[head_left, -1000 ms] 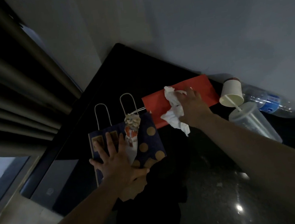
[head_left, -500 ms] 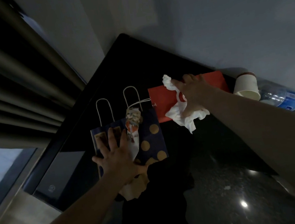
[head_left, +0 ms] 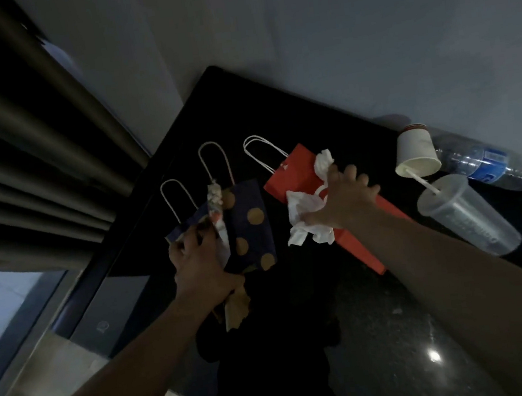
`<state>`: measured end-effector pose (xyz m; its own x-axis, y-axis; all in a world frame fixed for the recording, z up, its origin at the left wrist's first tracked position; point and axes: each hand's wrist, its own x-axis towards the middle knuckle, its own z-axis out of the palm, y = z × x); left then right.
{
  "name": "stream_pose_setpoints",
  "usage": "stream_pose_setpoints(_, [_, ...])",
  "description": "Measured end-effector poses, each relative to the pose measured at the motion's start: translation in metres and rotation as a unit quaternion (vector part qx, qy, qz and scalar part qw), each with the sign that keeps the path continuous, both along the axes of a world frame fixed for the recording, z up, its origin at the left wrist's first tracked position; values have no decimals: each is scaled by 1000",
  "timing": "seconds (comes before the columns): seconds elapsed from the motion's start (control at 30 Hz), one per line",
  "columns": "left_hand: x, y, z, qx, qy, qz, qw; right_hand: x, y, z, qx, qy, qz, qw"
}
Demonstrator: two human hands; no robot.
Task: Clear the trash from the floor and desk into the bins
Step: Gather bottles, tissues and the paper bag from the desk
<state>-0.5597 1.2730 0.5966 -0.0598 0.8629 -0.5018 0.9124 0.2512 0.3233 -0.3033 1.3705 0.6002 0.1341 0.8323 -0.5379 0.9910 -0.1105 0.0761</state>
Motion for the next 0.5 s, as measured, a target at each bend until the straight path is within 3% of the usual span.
stream_pose_setpoints(0.13, [-15, -11, 3, 66, -56, 15, 996, 1, -28, -5, -35, 22, -52, 998])
stream_pose_setpoints(0.5, [-21, -17, 7, 117, -151, 25, 981, -20, -95, -2, -19, 17, -116, 993])
